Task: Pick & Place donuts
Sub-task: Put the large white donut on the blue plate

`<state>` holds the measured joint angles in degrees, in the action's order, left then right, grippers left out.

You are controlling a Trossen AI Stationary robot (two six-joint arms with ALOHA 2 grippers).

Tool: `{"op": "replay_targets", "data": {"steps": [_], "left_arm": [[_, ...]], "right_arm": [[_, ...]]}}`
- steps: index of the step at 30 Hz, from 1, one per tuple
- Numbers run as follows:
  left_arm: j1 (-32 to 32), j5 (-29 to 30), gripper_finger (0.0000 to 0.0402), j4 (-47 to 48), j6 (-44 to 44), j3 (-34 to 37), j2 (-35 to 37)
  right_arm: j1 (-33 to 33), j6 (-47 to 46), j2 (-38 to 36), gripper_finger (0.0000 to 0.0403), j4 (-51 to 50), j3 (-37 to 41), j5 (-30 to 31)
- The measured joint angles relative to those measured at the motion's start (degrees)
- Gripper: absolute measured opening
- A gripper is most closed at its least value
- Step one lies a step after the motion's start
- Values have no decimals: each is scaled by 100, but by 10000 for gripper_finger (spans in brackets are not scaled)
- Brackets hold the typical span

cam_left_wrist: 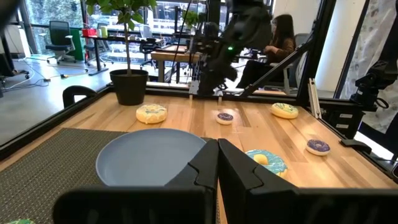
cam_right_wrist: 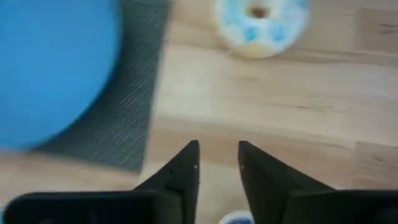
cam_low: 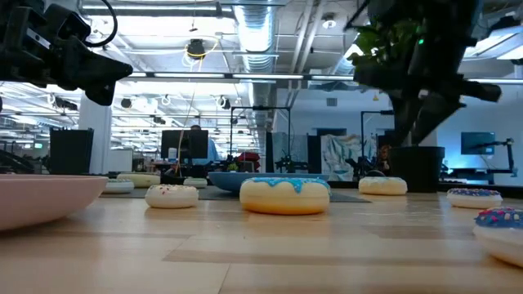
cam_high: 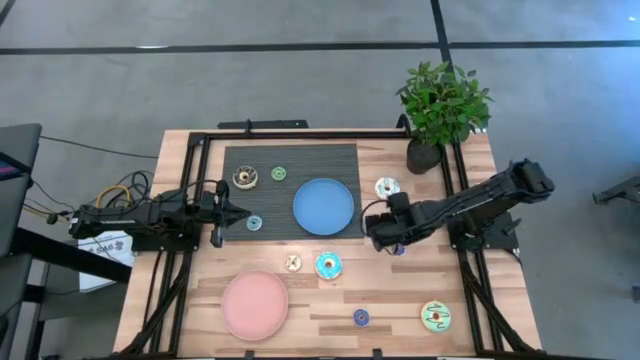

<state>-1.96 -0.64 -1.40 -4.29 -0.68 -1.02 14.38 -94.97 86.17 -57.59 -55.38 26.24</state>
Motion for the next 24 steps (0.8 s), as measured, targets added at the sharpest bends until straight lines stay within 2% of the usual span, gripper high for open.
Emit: {"op": "replay_targets", "data": {"steps": [4,12,16,21,24], "left_arm": [[0,0,0,0,-1,0,-2],[0,0,0,1,0,-1,0],[0,0,0,1,-2,0,0],[0,0,0,0,0,0,-2],[0,0,0,0,0,0,-1]], "right_arm": [[-379,-526,-2,165,-98,232,76],[-1388,-507,53,269,-34,425,275],[-1914,-35,51,286,345,546,394],[-2513,394,51,286,1099,810,38],[-2766,541,51,286,1197,844,-82]]}}
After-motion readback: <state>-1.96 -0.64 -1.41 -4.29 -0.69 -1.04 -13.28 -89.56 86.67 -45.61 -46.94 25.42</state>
